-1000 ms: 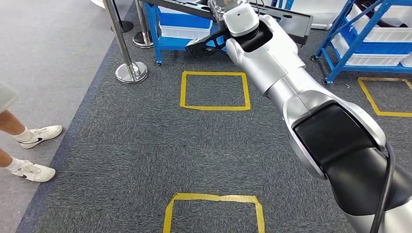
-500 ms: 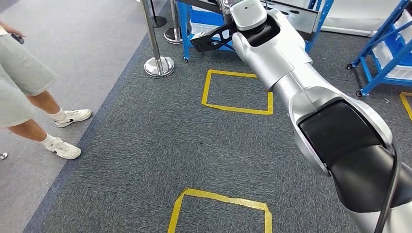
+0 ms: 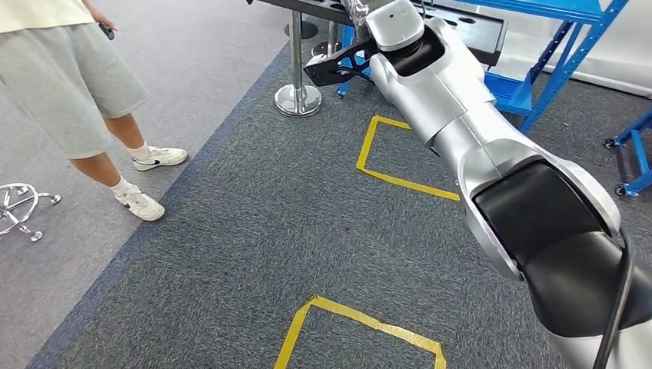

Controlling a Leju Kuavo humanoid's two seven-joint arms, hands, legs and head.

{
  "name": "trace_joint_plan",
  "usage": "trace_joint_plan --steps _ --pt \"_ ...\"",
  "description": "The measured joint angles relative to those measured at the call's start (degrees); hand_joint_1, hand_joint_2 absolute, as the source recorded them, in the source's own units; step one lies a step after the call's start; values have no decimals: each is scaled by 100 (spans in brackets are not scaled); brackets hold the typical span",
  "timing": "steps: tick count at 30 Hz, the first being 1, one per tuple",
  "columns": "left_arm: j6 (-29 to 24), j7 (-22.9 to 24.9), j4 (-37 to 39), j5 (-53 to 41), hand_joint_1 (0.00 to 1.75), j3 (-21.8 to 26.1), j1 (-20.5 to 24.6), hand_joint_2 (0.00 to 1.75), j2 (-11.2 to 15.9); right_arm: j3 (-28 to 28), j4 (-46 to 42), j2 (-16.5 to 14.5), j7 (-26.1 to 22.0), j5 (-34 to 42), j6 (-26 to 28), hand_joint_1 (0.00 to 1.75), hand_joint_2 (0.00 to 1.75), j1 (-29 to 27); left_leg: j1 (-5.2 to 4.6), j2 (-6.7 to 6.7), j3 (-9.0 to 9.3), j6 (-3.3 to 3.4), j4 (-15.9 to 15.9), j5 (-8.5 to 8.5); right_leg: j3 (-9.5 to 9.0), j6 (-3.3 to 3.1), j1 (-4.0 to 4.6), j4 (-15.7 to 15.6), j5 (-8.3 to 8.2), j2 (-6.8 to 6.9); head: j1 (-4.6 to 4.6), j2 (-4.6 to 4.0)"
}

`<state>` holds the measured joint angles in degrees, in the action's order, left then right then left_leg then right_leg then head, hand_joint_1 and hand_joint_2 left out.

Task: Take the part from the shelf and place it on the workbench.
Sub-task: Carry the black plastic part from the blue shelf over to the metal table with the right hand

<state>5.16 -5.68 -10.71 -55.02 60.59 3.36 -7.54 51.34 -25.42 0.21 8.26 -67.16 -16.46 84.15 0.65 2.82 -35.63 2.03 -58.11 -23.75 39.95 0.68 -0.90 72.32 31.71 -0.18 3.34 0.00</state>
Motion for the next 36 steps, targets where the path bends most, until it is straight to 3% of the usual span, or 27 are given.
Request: trace_joint_plan --steps 2,3,5,6,7,8,9,11,13,14,16,17,18,20,22,24,26,27,28,29,31,33,35,36 --pt "11 -1 0 -15 0 0 -5 175 -8 -1 3 4 -26 -2 1 175 175 28 0 137 -37 -40 -64 -19 -336 -14 -37 -747 -360 -216 -2 0" --pt "18 -3 0 -19 0 0 -3 175 -13 -2 4 9 -37 -3 0 175 175 47 3 201 -75 -71 -93 -19 -448 -22 -50 -1015 -453 -337 -2 0" --pt "25 -15 0 -27 0 -1 2 175 -17 -4 3 17 -48 -3 -7 175 175 66 32 319 -154 -150 -114 11 -490 -43 -27 -1162 -461 -446 -3 0" --pt "26 -22 0 -30 0 -1 -2 175 -18 -5 1 17 -53 -3 -11 175 175 73 50 387 -180 -192 -105 33 -491 -70 -23 -1185 -472 -380 -3 0" --pt "27 -27 0 -31 0 -1 -12 175 -22 -11 -3 15 -58 -3 -14 175 175 80 58 369 -204 -227 -116 29 -504 -104 -21 -1215 -489 -305 -2 0" --pt "28 -29 0 -31 0 -1 -20 175 -28 -23 -9 15 -63 -3 -15 175 175 94 50 270 -247 -257 -188 -23 -523 -145 -29 -1247 -510 -233 -6 0" --pt "30 -32 0 -31 0 -1 -26 175 -34 -38 -16 17 -72 -3 -15 175 175 114 43 120 -328 -282 -362 -135 -539 -181 -40 -1280 -529 -161 -8 0" --pt "35 -37 0 -30 0 -1 -25 175 -42 -68 -28 35 -100 -3 -25 175 175 156 45 -181 -619 -321 -1030 -485 -552 -221 -24 -1298 -540 -33 -14 0" --pt "41 -40 0 -27 0 0 -21 175 -42 -78 -32 49 -137 -3 -42 175 175 177 57 -250 -877 -344 -1624 -688 -553 -229 -8 -1293 -533 106 -14 0" --pt "44 -42 0 -25 0 0 -22 175 -42 -78 -33 51 -146 -3 -52 175 175 180 57 -258 -875 -344 -1649 -650 -555 -230 -1 -1292 -528 173 -14 0" --pt "47 -42 0 -23 0 0 -24 175 -42 -81 -41 55 -148 -3 -64 175 175 192 47 -334 -540 -310 -1053 -328 -570 -221 11 -1288 -510 298 -14 0" --pt "48 -42 0 -22 0 0 -21 175 -42 -83 -45 60 -147 -4 -66 175 175 207 15 -455 -311 -278 -644 -193 -579 -208 26 -1286 -497 358 -14 0" --pt "48 -42 0 -22 0 0 -17 175 -42 -86 -48 73 -144 -4 -66 175 175 226 -19 -549 -137 -236 -316 -98 -583 -192 41 -1284 -487 413 -13 0" --pt "49 -42 0 -27 0 0 -12 175 -42 -90 -48 97 -144 -4 -67 175 175 257 -80 -619 -26 -166 -62 -71 -589 -148 69 -1288 -475 525 -11 0" --pt "50 -42 0 -42 0 0 -18 175 -43 -92 -52 115 -144 -3 -68 175 175 265 -70 -486 -36 -105 -21 -31 -600 -93 69 -1282 -449 592 -10 0" --pt "50 -40 0 -62 0 0 -21 175 -49 -95 -59 143 -146 -3 -67 175 175 271 -46 -381 -18 -38 37 13 -517 -51 46 -1063 -265 407 -9 0" --pt "49 -37 0 -77 0 0 -13 175 -55 -98 -62 185 -153 1 -68 175 175 269 -37 -278 -16 7 57 37 -225 -38 25 -411 96 128 -9 0" --pt "48 -35 0 -81 0 0 -8 175 -55 -98 -62 208 -156 4 -70 175 175 259 -38 -216 -21 18 52 40 -47 -33 21 -34 246 62 -9 0" --pt "44 -35 0 -83 0 0 -5 175 -54 -98 -61 234 -159 8 -74 175 175 246 -37 -140 -23 20 43 41 83 -26 16 231 308 34 -9 0" --pt "42 -35 0 -85 0 0 -5 175 -54 -98 -61 258 -160 11 -78 175 175 235 -35 -60 -25 20 28 40 130 -22 9 304 260 22 -9 0" --pt "37 -34 0 -92 0 1 -9 175 -54 -98 -72 295 -166 16 -84 175 175 232 -31 97 -28 4 -21 24 -72 -27 -14 -180 -117 -31 -8 0" --pt "36 -32 0 -99 0 2 -14 175 -57 -98 -89 328 -183 17 -92 175 175 242 -27 230 -65 -34 -90 -1 -372 -39 -47 -863 -420 -268 -10 0" --pt "33 -27 0 -109 0 2 -14 175 -61 -98 -96 361 -217 17 -104 175 175 239 -4 355 -135 -100 -122 9 -475 -51 -35 -1126 -464 -419 -10 0" --pt "31 -26 0 -115 0 2 -14 175 -62 -98 -100 368 -232 17 -108 175 175 236 7 425 -165 -140 -121 28 -477 -65 -15 -1154 -473 -382 -10 0"
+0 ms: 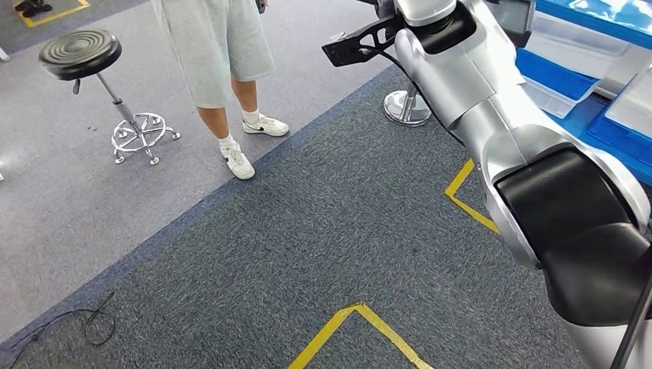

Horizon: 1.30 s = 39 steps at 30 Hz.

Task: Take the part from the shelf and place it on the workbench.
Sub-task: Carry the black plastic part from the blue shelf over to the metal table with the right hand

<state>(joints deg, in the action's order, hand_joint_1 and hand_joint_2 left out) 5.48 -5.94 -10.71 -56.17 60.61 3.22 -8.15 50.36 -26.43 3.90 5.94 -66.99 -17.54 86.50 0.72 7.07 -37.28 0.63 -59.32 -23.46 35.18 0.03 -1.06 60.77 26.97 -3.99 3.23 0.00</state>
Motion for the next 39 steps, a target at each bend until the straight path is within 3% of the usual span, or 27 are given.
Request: trace_joint_plan --steps 1,3,5,7,8,9,10,12,14,16,17,19,21,22,23,24,25,27,29,30,31,32,34,36,38,39 --pt "-2 2 0 -7 0 1 -8 175 -1 0 -8 5 -9 0 -1 175 175 -5 15 36 -24 -35 11 10 -8 -29 1 -16 -15 72 2 0" --pt "-5 3 0 -15 0 2 -23 175 -8 0 -34 1 -11 -1 2 175 175 -1 5 -184 -118 -99 -146 -93 -40 -105 -13 -81 -52 210 -5 0" --pt "-8 7 0 -18 0 2 -19 175 -13 0 -52 2 -10 -3 5 175 175 9 3 -551 -387 -156 -734 -410 -65 -160 -4 -119 -65 342 -15 0" --pt "-10 8 0 -18 0 2 -6 175 -11 0 -58 4 -11 -4 4 175 175 9 27 -667 -714 -197 -1438 -691 -70 -183 17 -117 -56 482 -17 0" --pt "-10 8 0 -18 0 2 -1 175 -11 0 -59 3 -12 -4 4 175 175 5 34 -676 -777 -205 -1580 -704 -73 -186 24 -114 -48 554 -17 0" --pt "-10 8 0 -18 0 2 1 175 -11 0 -61 3 -12 -4 3 175 175 1 38 -686 -721 -204 -1490 -610 -79 -185 30 -111 -38 625 -17 0" --pt "-10 8 0 -18 0 2 1 175 -10 0 -68 3 -12 -4 4 175 175 0 36 -728 -543 -192 -1171 -434 -93 -178 34 -109 -23 696 -17 0" --pt "-10 8 0 -18 0 2 3 175 -8 0 -83 4 -12 -4 4 175 175 10 -18 -975 -98 -138 -351 -136 -125 -152 54 -105 14 826 -17 0" --pt "-10 8 0 -18 0 2 9 175 -6 0 -90 8 -12 -4 3 175 175 20 -91 -1121 95 -61 43 -56 -140 -108 79 -110 36 937 -15 0" --pt "-24 10 0 -22 0 2 11 175 -3 0 -91 3 -12 -3 3 175 175 14 -109 -998 99 11 91 -35 -154 -59 90 -131 48 1051 -13 0" --pt "-34 14 0 -27 0 2 7 175 -2 0 -92 2 -12 -3 3 175 175 5 -100 -932 117 45 132 -15 -161 -34 78 -113 82 1033 -11 0" --pt "-54 27 0 -41 0 2 4 175 -1 0 -95 10 -11 -2 2 175 175 -4 -73 -812 172 117 214 26 -50 -1 54 177 291 780 -3 0" --pt "-61 40 0 -55 0 2 9 175 -2 0 -95 32 -11 0 -1 175 175 -26 -66 -693 185 157 225 34 283 9 34 875 622 482 0 0" --pt "-62 44 0 -60 0 2 14 175 -1 0 -94 45 -11 1 -2 175 175 -50 -65 -619 184 168 216 32 461 18 30 1213 728 424 0 0" --pt "-64 45 0 -66 0 2 17 175 2 0 -92 57 -11 1 -3 175 175 -77 -62 -535 183 171 202 26 574 28 22 1400 734 403 1 0" --pt "-66 48 0 -72 0 2 17 175 4 0 -91 67 -10 2 -4 175 175 -98 -59 -448 183 167 178 17 593 35 9 1379 628 394 1 0" --pt "-69 52 0 -78 0 2 17 175 5 0 -92 75 -10 1 -7 175 175 -109 -54 -362 183 156 142 0 506 40 -9 1140 428 377 1 0" --pt "-75 69 0 -97 0 2 6 175 7 0 -108 90 -11 2 -23 175 175 -113 -45 -213 146 109 43 -54 220 50 -59 449 66 153 0 0" --pt "-80 88 0 -121 0 2 0 175 7 0 -136 115 -11 2 -57 175 175 -114 -17 -82 54 42 -35 -74 78 51 -69 97 -26 -77 -1 0" --pt "-81 93 0 -130 0 2 0 175 7 0 -147 123 -12 2 -72 175 175 -117 4 -10 10 1 -46 -58 77 41 -49 81 -13 -100 -2 0" --pt "-84 97 0 -139 0 2 -7 175 7 0 -163 127 -12 2 -80 175 175 -121 24 62 -18 -39 -37 -37 71 15 -41 62 -19 -30 -2 0" --pt "-86 97 0 -144 0 2 -18 175 3 0 -180 125 -12 2 -82 175 175 -125 33 34 -39 -76 -44 -34 56 -19 -36 29 -33 48 -2 0" --pt "-87 102 0 -148 0 2 -30 175 -3 0 -219 120 -12 1 -85 175 175 -107 13 -269 -157 -132 -272 -164 3 -97 -46 -41 -63 196 -9 0" --pt "-83 104 0 -147 0 2 -19 175 -1 0 -243 118 -12 0 -90 175 175 -77 7 -606 -462 -168 -919 -475 -35 -147 -16 -70 -58 340 -16 0" --pt "-77 104 0 -145 0 2 -6 175 2 0 -256 120 -17 0 -98 175 175 -64 20 -671 -765 -184 -1524 -670 -52 -171 11 -67 -36 496 -15 0" --pt "-74 104 0 -145 0 2 -5 175 1 -1 -267 120 -22 0 -102 175 175 -65 25 -675 -787 -183 -1561 -624 -62 -176 21 -64 -23 573 -15 0"
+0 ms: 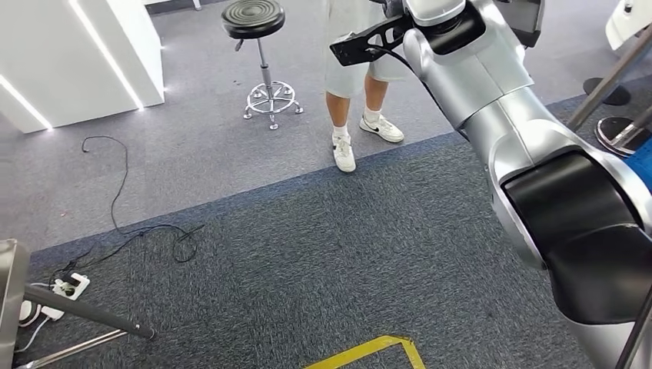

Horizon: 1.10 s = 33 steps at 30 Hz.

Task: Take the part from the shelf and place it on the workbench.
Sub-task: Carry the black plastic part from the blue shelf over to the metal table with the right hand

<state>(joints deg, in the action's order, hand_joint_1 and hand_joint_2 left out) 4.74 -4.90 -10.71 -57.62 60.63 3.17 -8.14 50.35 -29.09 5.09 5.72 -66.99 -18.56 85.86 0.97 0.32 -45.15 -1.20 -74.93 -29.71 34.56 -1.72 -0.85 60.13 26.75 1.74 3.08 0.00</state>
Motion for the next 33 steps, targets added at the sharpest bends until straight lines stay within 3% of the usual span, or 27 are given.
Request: trace_joint_plan --steps 2,4,6,8,9,11,13,14,15,17,19,21,23,24,25,27,29,30,31,33 --pt "1 0 0 -2 0 0 -2 175 -1 0 -26 -1 -8 0 -7 175 175 3 -1 -63 292 24 556 334 -35 7 14 4 34 140 0 0" --pt "-1 0 0 -4 0 0 1 175 1 1 -48 4 -8 0 -8 175 175 23 -63 -289 683 75 1288 578 -66 37 34 5 73 258 1 0" --pt "-2 0 0 -4 0 1 6 175 2 1 -53 14 -8 0 -12 175 175 41 -138 -391 809 146 1569 603 -74 83 55 -9 88 358 2 0" --pt "-3 0 0 -4 0 3 4 175 7 1 -56 20 -8 0 -18 175 175 38 -146 -264 814 223 1633 631 -84 135 54 -27 108 449 3 0" --pt "-3 0 0 -5 0 4 -1 175 10 1 -57 24 -8 0 -21 175 175 33 -137 -203 838 252 1676 647 -78 157 40 4 150 409 6 0" --pt "-4 0 0 -8 0 6 -4 175 12 0 -60 38 -5 0 -25 175 175 33 -114 -92 898 307 1751 678 77 180 20 350 365 165 11 0" --pt "-4 0 0 -11 0 13 2 175 12 0 -56 53 -2 1 -26 175 175 27 -122 23 912 340 1750 676 448 173 16 1069 655 -80 11 0" --pt "-4 0 -1 -12 0 18 8 175 13 1 -53 61 0 2 -26 175 175 14 -124 95 914 353 1739 670 623 172 16 1362 719 -127 11 0" --pt "-4 0 -1 -13 0 23 12 175 15 1 -49 68 0 2 -26 175 175 -2 -124 178 915 361 1722 662 721 171 12 1480 672 -150 11 0" --pt "-4 0 -2 -14 0 30 12 175 18 1 -45 79 1 2 -26 175 175 -20 -120 345 916 355 1667 633 612 163 -5 1091 299 -212 12 0" --pt "-2 2 -2 -14 0 35 6 175 16 1 -45 81 -1 4 -26 175 175 -12 -110 488 876 318 1581 591 347 155 -41 448 -16 -480 10 0" --pt "3 5 -2 -15 0 41 2 175 14 1 -43 89 -5 10 -28 175 175 -11 -76 622 798 255 1529 585 218 152 -42 162 -64 -662 9 0" --pt "7 7 -2 -17 0 49 -6 175 12 1 -44 85 -13 15 -33 175 175 -17 -41 747 749 186 1535 612 189 121 -17 108 -69 -545 9 0" --pt "9 7 -1 -19 0 55 -15 175 6 0 -46 76 -16 15 -36 175 175 -18 -44 688 730 153 1513 597 161 89 -15 72 -79 -466 8 0" --pt "10 7 -1 -23 0 60 -19 175 1 0 -48 67 -20 15 -38 175 175 -15 -53 546 687 121 1420 541 129 54 -17 32 -92 -387 5 0" --pt "12 7 -1 -34 0 72 -15 175 -6 0 -47 60 -26 15 -40 175 175 -4 -57 157 443 62 893 272 70 -2 0 -20 -96 -235 2 0" --pt "12 7 -2 -46 0 81 -4 175 -3 0 -45 61 -33 15 -44 175 175 -1 -29 13 105 26 210 5 51 -28 31 -26 -81 -80 1 0" --pt "12 7 -2 -51 0 83 -3 175 -4 1 -45 60 -43 15 -45 175 175 -6 -22 3 25 21 65 -10 46 -33 42 -24 -71 -5 0 0" --pt "12 7 -2 -54 0 84 -4 175 -4 1 -44 59 -56 15 -45 175 175 -10 -19 -3 56 24 134 74 39 -33 50 -23 -61 68 0 0" --pt "10 8 -2 -57 0 86 -6 175 -5 1 -45 57 -80 15 -46 175 175 -12 -35 -118 420 53 836 410 8 -20 64 -23 -32 201 1 0"
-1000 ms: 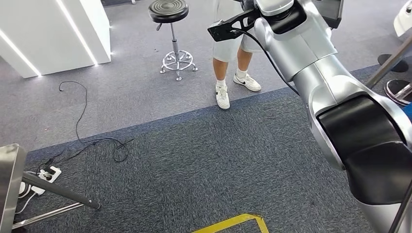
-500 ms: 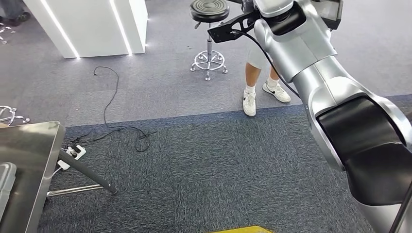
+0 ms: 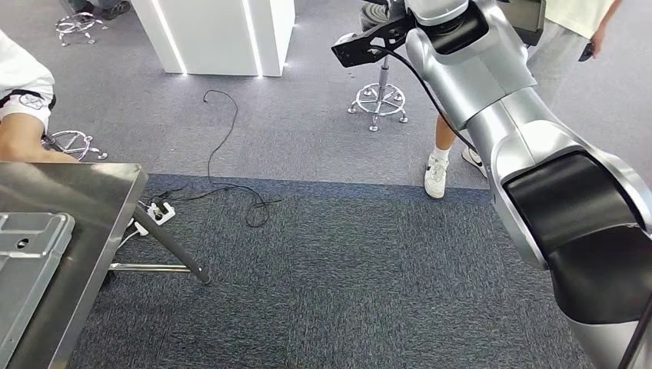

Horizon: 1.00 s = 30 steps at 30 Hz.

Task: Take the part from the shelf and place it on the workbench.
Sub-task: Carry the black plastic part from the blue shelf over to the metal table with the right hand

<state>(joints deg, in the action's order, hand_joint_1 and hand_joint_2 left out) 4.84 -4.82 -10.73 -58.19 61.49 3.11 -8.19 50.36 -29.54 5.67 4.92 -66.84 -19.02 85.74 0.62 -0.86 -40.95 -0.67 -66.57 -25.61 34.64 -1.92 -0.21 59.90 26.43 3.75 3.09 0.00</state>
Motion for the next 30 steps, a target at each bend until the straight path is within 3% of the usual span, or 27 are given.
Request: trace_joint_plan --steps 2,3,5,6,8,9,11,12,13,15,16,18,19,20,21,23,25,27,28,29,30 --pt "-4 0 -1 -3 0 3 3 175 2 0 -1 2 -7 3 -8 175 175 9 -68 -172 349 72 637 195 -29 31 22 -4 30 110 0 0" --pt "-7 0 -1 -4 0 8 4 175 4 0 -1 2 -8 7 -15 175 175 10 -104 -212 415 114 769 206 -38 52 27 -8 40 156 1 0" --pt "-11 1 -1 -6 0 22 0 175 9 0 -3 -11 -11 16 -26 175 175 4 -129 -110 437 200 816 221 -62 108 19 -23 52 229 2 0" --pt "-12 1 -1 -6 0 30 -5 175 11 0 -4 -12 -13 18 -26 175 175 -1 -123 -56 464 235 858 239 -71 138 6 -5 77 191 3 0" --pt "-14 1 -1 -7 0 40 -3 175 13 0 -5 -2 -13 19 -23 175 175 6 -92 45 531 303 944 278 36 177 -20 273 263 -62 9 0" --pt "-14 1 -1 -8 0 42 -1 175 13 0 -2 14 -14 19 -24 175 175 7 -87 92 546 321 957 284 180 181 -33 578 420 -218 10 0" --pt "-15 1 -1 -11 0 45 10 175 13 0 7 31 -17 20 -29 175 175 -12 -86 212 549 345 949 279 571 188 -42 1318 710 -354 12 0" --pt "-16 1 -1 -14 0 46 14 175 13 0 13 35 -19 20 -34 175 175 -30 -87 284 549 349 939 274 708 196 -47 1541 741 -368 12 0" --pt "-19 1 -1 -16 0 48 16 175 14 -1 19 39 -20 25 -39 175 175 -46 -87 365 549 349 921 268 746 199 -55 1548 653 -374 13 0" --pt "-27 3 -1 -20 0 50 13 175 14 -1 23 41 -19 37 -43 175 175 -59 -81 530 546 327 857 236 506 194 -80 936 225 -465 13 0" --pt "-30 7 -1 -22 0 51 10 175 12 -1 25 40 -19 46 -41 175 175 -63 -82 606 526 304 814 214 339 193 -95 561 58 -603 11 0" --pt "-32 17 -1 -23 0 52 11 175 9 0 31 37 -19 62 -36 175 175 -87 -57 739 460 244 749 194 145 196 -104 138 -62 -808 8 0" --pt "-33 22 -1 -23 0 52 9 175 7 0 35 28 -20 67 -34 175 175 -109 -35 810 423 206 740 205 128 190 -87 109 -39 -824 6 0" --pt "-34 25 -1 -23 0 52 4 175 8 0 37 14 -20 70 -34 175 175 -130 -20 890 398 169 745 223 120 171 -84 87 -51 -749 6 0" --pt "-34 27 0 -24 0 52 -7 175 5 0 38 -4 -19 70 -34 175 175 -149 -17 888 375 138 738 225 104 140 -83 55 -65 -665 8 0" --pt "-37 31 1 -25 0 52 -20 175 -4 0 36 -34 -16 70 -32 175 175 -161 -43 608 256 88 518 94 52 66 -101 -26 -97 -501 -5 0" --pt "-40 32 2 -25 0 52 -13 175 -9 0 34 -44 -13 69 -27 175 175 -163 -34 237 -51 49 -113 -216 19 21 -83 -65 -100 -351 -21 0" --pt "-42 32 2 -26 0 52 -3 175 -7 0 36 -46 -14 68 -26 175 175 -181 2 133 -386 14 -743 -423 11 15 -65 -66 -80 -193 -21 0" --pt "-42 32 2 -26 0 52 -3 175 -7 0 36 -49 -14 68 -26 175 175 -195 16 119 -428 1 -803 -386 4 19 -60 -65 -67 -113 -21 0" --pt "-42 32 2 -25 0 52 -6 175 -7 0 36 -52 -15 68 -26 175 175 -207 25 98 -349 -6 -631 -245 -8 29 -57 -64 -51 -37 -21 0" --pt "-42 32 2 -25 0 52 -9 175 -7 0 36 -55 -15 69 -25 175 175 -212 29 42 -160 -4 -257 -36 -28 43 -55 -63 -32 33 -20 0"
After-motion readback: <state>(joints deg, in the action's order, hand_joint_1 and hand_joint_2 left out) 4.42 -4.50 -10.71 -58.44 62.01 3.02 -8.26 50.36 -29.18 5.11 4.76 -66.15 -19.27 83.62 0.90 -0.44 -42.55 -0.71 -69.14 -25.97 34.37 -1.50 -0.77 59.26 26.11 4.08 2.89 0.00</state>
